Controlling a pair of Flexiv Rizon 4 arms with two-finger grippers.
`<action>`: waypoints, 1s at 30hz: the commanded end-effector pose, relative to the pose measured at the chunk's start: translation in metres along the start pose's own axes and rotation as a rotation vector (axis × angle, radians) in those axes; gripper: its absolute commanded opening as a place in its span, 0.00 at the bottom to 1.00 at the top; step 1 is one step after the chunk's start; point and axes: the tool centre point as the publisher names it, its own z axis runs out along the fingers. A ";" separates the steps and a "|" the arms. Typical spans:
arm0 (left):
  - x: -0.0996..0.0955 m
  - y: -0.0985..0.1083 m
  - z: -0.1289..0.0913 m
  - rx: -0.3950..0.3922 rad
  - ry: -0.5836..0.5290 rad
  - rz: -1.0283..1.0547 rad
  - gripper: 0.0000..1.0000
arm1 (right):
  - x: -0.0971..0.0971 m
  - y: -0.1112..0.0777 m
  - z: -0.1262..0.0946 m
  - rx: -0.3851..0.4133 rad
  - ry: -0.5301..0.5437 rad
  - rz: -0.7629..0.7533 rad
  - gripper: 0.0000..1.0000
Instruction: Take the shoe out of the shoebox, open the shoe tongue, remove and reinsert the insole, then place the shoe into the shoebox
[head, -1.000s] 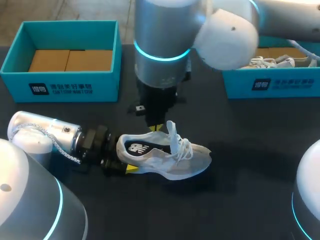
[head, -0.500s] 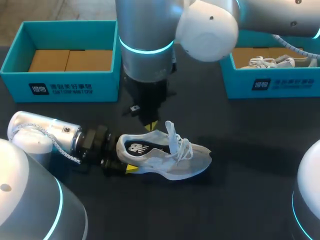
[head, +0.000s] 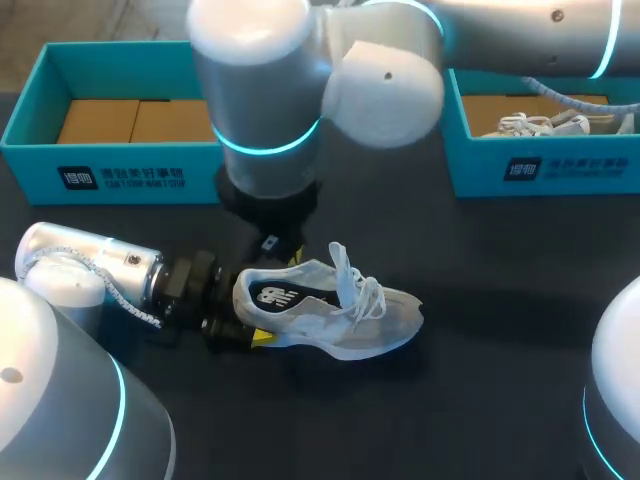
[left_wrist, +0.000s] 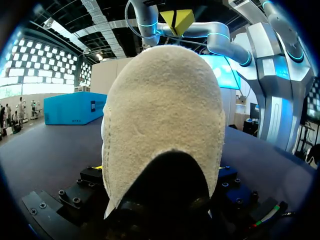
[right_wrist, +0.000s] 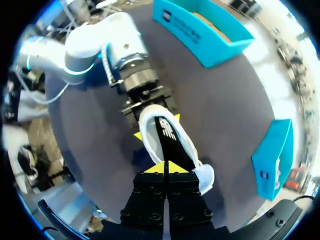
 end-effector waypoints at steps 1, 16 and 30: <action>-0.001 0.004 -0.001 0.000 0.000 0.001 0.00 | 0.004 0.003 0.020 -0.029 0.040 -0.160 0.00; -0.001 0.004 -0.001 0.000 0.000 0.001 0.00 | 0.001 0.005 0.029 0.036 0.065 -0.169 0.00; -0.001 0.004 -0.001 0.000 0.000 0.001 0.00 | -0.012 0.002 0.084 -0.042 0.088 -0.178 0.00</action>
